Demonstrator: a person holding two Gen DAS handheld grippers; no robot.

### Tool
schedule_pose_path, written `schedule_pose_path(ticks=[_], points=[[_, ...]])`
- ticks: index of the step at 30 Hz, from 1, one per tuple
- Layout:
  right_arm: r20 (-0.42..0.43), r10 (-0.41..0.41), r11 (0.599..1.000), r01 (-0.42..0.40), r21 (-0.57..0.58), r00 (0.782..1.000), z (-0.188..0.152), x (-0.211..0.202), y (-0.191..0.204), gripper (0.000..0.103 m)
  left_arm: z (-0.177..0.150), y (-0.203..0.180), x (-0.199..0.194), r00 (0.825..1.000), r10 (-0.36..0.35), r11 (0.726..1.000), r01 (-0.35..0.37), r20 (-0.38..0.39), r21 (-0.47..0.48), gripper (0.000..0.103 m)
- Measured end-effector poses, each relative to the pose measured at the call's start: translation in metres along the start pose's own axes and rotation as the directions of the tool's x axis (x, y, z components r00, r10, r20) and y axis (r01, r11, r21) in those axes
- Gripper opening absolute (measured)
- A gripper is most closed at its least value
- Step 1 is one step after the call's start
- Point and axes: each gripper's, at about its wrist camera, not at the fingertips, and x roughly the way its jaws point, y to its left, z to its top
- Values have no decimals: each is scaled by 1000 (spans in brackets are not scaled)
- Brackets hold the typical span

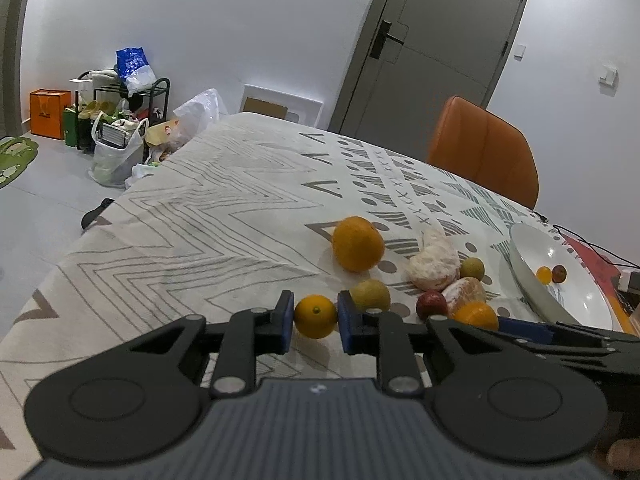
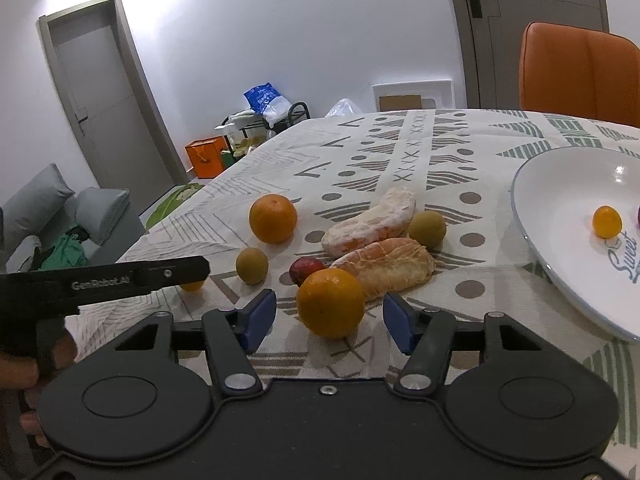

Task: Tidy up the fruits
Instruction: 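Grasp a small orange with the left tool while the right tool grasps a large orange, then carry both oranges over the white bowl and open both tools to drop them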

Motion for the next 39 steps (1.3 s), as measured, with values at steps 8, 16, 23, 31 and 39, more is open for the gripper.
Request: schedule_pose_path(ticks=[8, 16, 23, 31, 39], points=[[13, -7, 1000, 7, 5, 1000, -2, -2, -4, 35, 2, -6, -3, 1000, -8, 1000, 8, 13, 12, 22], [52, -27, 1000, 26, 9, 998, 2, -23, -13, 35, 4, -25, -4, 999, -42, 998, 41, 24, 39, 22], [87, -63, 998, 61, 27, 994, 4, -43, -27, 35, 4, -47, -1, 997, -78, 995, 76, 23, 72, 22], [119, -114, 993, 108, 56, 986, 2, -67, -48, 35, 3, -79, 8, 992, -124, 987, 123, 9, 105, 22], [147, -152, 986, 140, 88, 978, -1, -88, -72, 35, 1, -111, 15, 987, -163, 977, 161, 1, 141, 22]])
